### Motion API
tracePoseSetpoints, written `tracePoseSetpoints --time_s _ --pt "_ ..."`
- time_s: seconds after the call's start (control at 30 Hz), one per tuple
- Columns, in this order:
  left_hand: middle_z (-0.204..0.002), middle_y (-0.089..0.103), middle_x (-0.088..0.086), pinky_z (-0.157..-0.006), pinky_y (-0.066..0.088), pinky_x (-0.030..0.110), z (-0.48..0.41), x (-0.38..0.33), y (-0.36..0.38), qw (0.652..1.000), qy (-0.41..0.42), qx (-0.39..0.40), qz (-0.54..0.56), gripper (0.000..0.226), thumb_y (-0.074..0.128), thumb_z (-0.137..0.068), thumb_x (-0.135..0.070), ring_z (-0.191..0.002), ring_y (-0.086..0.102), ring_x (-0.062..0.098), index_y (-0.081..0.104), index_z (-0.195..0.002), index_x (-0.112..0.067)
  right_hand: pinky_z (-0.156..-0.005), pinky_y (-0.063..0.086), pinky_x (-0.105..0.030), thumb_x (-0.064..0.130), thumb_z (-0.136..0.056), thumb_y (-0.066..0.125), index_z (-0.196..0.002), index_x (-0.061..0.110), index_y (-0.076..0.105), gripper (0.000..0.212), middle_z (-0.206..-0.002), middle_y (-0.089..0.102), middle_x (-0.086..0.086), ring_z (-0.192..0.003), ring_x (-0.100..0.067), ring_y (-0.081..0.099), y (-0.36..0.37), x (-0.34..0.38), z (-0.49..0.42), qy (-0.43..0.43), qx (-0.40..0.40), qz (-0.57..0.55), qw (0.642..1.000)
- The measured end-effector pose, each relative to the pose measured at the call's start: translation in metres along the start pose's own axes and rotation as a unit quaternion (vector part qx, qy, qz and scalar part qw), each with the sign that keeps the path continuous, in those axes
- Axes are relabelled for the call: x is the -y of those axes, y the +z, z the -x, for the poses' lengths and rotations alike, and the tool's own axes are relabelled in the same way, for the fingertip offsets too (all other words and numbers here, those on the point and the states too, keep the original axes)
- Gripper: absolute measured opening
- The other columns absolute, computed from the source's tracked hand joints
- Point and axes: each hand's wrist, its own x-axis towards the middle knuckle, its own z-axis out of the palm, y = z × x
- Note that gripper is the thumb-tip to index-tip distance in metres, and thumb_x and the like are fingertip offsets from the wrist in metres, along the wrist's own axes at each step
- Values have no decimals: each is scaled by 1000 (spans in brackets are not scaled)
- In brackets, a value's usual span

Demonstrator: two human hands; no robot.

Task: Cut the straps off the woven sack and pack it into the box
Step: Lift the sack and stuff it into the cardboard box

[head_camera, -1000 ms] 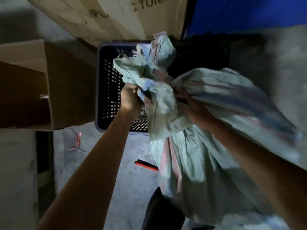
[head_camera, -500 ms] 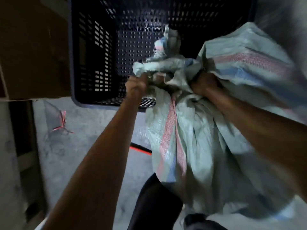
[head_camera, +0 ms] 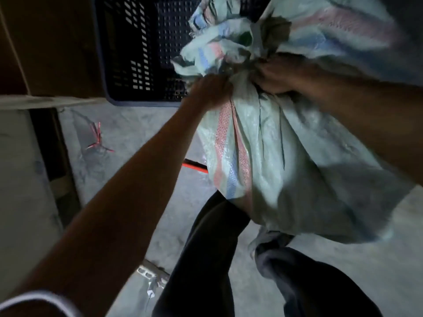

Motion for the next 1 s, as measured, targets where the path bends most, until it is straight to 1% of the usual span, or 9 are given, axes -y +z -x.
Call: tracePoseSetpoints --time_s 0.13,0.2,0.27,0.33,0.43,0.57,0.7,0.87,1.0 --pt "-150 44 30 -110 38 38 -29 -9 3 988 -90 97 84 50 37 -104 -14 -136 48 39 39 -153 -8 -109 33 -37 27 -105 33 -143 2 45 47 -148 44 -24 -135 -36 44 7 14 -8 45 7 -136 990" --pt "-141 57 23 -104 47 40 -13 -26 -5 985 -137 31 101 46 43 -102 -26 -128 56 37 51 -144 -9 -99 42 -36 26 -99 40 -132 4 56 42 -134 58 -22 -123 -36 55 6 22 24 74 -93 -211 970" --pt "-136 62 15 -99 49 36 24 -52 -21 981 -139 -67 118 43 44 -101 -30 -122 60 31 59 -138 -15 -103 41 -36 27 -94 42 -133 10 56 45 -133 60 -15 -124 -32 54 0 28 83 69 -200 -243 947" --pt "-137 60 16 -101 45 36 75 -79 -34 972 -126 -123 157 44 50 -96 -23 -124 57 32 58 -138 -13 -106 40 -36 23 -90 46 -133 10 56 46 -133 60 -13 -126 -31 52 -1 29 158 71 -243 -240 937" --pt "-139 59 19 -106 40 36 164 -115 -45 968 -135 -100 188 42 55 -95 -19 -131 53 33 60 -136 -9 -103 44 -39 20 -91 53 -130 9 57 41 -133 60 -13 -126 -32 52 12 29 278 120 -181 -235 947" --pt "-137 61 21 -108 44 38 276 -161 -41 932 -231 -68 272 40 58 -96 -20 -130 55 34 64 -134 -10 -97 49 -42 20 -91 56 -131 8 57 42 -133 60 -16 -122 -34 55 33 39 419 191 -59 -234 952" --pt "-137 63 19 -106 48 38 370 -221 -15 901 -262 -10 346 39 60 -95 -22 -128 58 35 65 -133 -15 -101 46 -45 17 -89 62 -132 6 57 45 -131 61 -18 -120 -39 56 53 66 518 224 -37 -243 943" --pt "-114 73 20 -84 54 35 436 -280 38 878 -262 34 399 34 59 -93 -18 -103 71 36 67 -127 -17 -105 41 -48 15 -87 62 -137 6 51 51 -140 53 -16 -129 -37 48 87 99 552 232 -34 -272 933" --pt "-130 68 14 -95 49 33 437 -296 98 880 -264 76 388 39 59 -95 -19 -119 64 34 64 -133 -13 -103 41 -50 16 -87 62 -136 3 50 52 -138 52 -21 -128 -40 46 129 105 529 254 -57 -297 919"
